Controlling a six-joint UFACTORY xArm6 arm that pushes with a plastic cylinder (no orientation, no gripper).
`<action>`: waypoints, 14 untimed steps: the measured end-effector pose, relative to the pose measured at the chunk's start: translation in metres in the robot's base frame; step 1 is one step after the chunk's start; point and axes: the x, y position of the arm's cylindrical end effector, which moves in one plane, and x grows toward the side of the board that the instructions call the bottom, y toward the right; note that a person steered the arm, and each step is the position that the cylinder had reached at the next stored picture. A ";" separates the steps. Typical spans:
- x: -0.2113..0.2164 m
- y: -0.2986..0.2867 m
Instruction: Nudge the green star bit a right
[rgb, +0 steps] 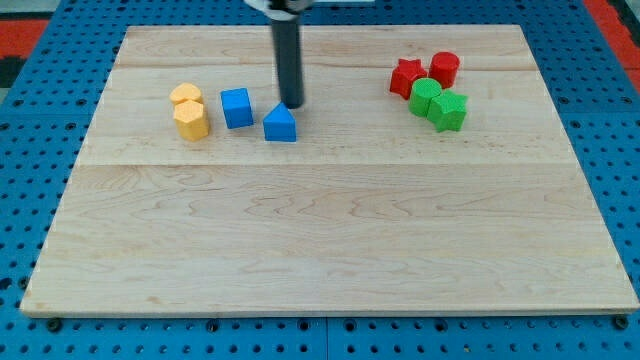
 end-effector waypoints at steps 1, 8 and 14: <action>0.021 -0.032; 0.052 0.012; 0.037 0.041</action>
